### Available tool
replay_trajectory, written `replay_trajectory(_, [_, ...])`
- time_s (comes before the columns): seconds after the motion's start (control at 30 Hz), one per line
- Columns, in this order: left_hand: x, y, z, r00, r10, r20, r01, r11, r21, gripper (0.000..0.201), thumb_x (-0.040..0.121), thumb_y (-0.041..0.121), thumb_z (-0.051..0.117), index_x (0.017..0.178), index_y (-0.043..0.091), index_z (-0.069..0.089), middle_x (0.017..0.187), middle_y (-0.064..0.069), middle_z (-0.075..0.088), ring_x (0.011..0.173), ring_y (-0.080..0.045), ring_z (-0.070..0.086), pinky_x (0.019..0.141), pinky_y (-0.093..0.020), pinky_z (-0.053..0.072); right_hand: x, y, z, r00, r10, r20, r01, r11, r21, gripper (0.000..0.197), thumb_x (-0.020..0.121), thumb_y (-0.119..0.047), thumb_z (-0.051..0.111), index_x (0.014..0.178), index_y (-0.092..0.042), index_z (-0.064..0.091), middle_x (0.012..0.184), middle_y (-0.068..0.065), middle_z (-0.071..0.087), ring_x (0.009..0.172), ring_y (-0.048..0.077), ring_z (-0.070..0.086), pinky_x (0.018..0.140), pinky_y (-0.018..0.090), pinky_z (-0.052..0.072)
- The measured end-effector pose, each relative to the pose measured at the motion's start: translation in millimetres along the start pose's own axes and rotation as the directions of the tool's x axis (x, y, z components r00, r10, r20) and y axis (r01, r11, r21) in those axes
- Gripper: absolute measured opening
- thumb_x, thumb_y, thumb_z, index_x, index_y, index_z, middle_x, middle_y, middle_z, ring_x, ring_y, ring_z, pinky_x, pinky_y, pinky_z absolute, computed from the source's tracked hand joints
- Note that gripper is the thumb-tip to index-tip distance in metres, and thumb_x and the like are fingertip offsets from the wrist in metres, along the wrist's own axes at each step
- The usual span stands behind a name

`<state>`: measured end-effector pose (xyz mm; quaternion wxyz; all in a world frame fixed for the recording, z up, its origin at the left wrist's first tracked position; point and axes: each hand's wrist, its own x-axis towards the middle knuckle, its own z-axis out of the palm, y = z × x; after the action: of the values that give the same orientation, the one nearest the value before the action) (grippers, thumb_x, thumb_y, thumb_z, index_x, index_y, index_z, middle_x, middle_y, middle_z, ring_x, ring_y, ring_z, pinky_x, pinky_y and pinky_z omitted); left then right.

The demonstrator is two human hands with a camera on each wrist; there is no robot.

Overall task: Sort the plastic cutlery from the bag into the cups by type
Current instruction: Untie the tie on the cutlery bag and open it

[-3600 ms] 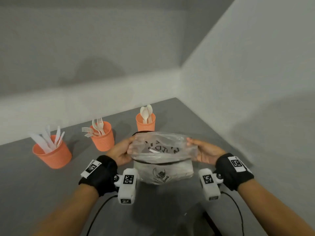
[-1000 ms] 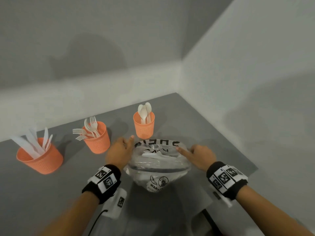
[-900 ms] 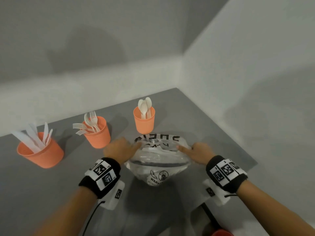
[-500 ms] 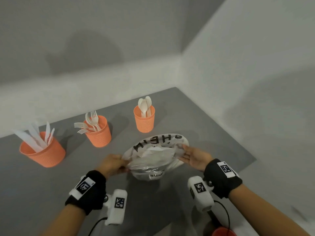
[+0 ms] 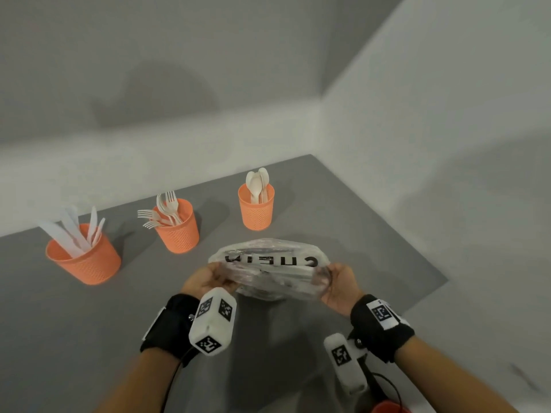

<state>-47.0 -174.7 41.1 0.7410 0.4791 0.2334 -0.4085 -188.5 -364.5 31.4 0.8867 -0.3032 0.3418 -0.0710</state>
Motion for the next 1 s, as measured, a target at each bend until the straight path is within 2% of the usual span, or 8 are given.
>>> replay_trajectory(0.1, [-6,-10,6,1.000,-0.002,-0.015,0.003,0.999,0.034,0.034,0.093,0.010,0.035,0.073,-0.001,0.060,0.041,-0.011,0.061,0.036,-0.019,0.061,0.034,-0.027,0.050,6,2,-2,0.991,-0.057,0.125,0.070,0.992,-0.106,0.016,0.056,-0.024,0.056,0.050,-0.013,0.045,0.038,-0.006,0.039,0.029,0.006,0.034,0.030,0.015,0.032])
replay_trajectory(0.27, [-3,-20,11,0.974,0.195,-0.116,-0.137,0.913,0.384,0.037,0.097,0.031,0.031,0.073,0.011,0.051,0.062,-0.008,0.055,0.057,-0.020,0.050,0.037,-0.017,0.048,19,-4,-3,0.995,-0.095,0.008,0.093,0.951,-0.293,0.037,0.094,-0.033,0.031,0.061,-0.017,0.036,0.038,-0.009,0.035,0.030,0.003,0.033,0.031,0.015,0.034])
replay_trajectory(0.37, [6,-15,4,0.856,0.513,-0.070,-0.317,0.626,0.712,0.029,0.094,0.022,0.038,0.075,0.006,0.053,0.084,-0.019,0.056,0.085,-0.037,0.058,0.079,-0.043,0.053,22,-6,-5,0.992,-0.103,-0.065,0.072,0.927,-0.368,0.041,0.097,-0.038,0.029,0.067,-0.017,0.047,0.046,-0.006,0.051,0.041,0.006,0.051,0.038,0.015,0.042])
replay_trajectory(0.43, [8,-16,4,0.761,0.647,0.034,-0.373,0.395,0.840,0.026,0.092,0.018,0.046,0.111,0.001,0.052,0.109,-0.021,0.054,0.110,-0.039,0.053,0.096,-0.044,0.041,20,-7,-3,0.993,-0.103,-0.062,0.074,0.928,-0.365,0.050,0.098,-0.043,0.027,0.065,-0.017,0.053,0.044,-0.007,0.056,0.040,0.004,0.055,0.039,0.014,0.044])
replay_trajectory(0.5, [8,-22,7,0.714,0.678,0.174,-0.388,0.177,0.905,0.045,0.094,0.022,0.047,0.135,0.010,0.037,0.127,-0.018,0.047,0.113,-0.036,0.051,0.099,-0.041,0.037,22,-7,4,0.990,-0.131,-0.055,0.094,0.892,-0.441,0.053,0.094,-0.056,0.032,0.064,-0.018,0.055,0.045,-0.009,0.053,0.039,0.004,0.052,0.040,0.016,0.044])
replay_trajectory(0.6, [17,-26,5,0.684,0.677,0.273,-0.372,0.002,0.928,0.033,0.097,0.028,0.042,0.123,0.009,0.050,0.107,-0.018,0.052,0.104,-0.035,0.053,0.089,-0.036,0.039,42,0,-7,0.952,-0.293,-0.089,0.147,0.694,-0.704,0.079,0.064,-0.084,0.049,0.101,-0.015,0.061,0.079,-0.004,0.062,0.074,0.018,0.060,0.072,0.038,0.054])
replay_trajectory(0.77, [29,-11,3,0.742,0.635,0.215,-0.383,0.139,0.913,0.044,0.099,0.025,0.037,0.064,0.004,0.053,0.071,-0.016,0.052,0.077,-0.030,0.053,0.066,-0.034,0.036,36,-4,-7,0.962,-0.250,-0.112,0.084,0.659,-0.747,0.039,0.096,-0.044,0.040,0.074,-0.018,0.060,0.064,0.002,0.046,0.056,0.014,0.042,0.055,0.027,0.038])
replay_trajectory(1.0, [30,5,19,0.966,0.229,-0.120,-0.114,0.793,0.598,0.031,0.095,0.026,0.044,0.073,0.007,0.053,0.070,-0.015,0.055,0.062,-0.027,0.051,0.059,-0.032,0.044,45,-17,-16,0.990,-0.037,-0.133,-0.057,0.770,-0.636,0.045,0.078,-0.053,0.063,0.050,-0.019,0.053,0.044,-0.005,0.048,0.043,0.009,0.042,0.049,0.018,0.030])
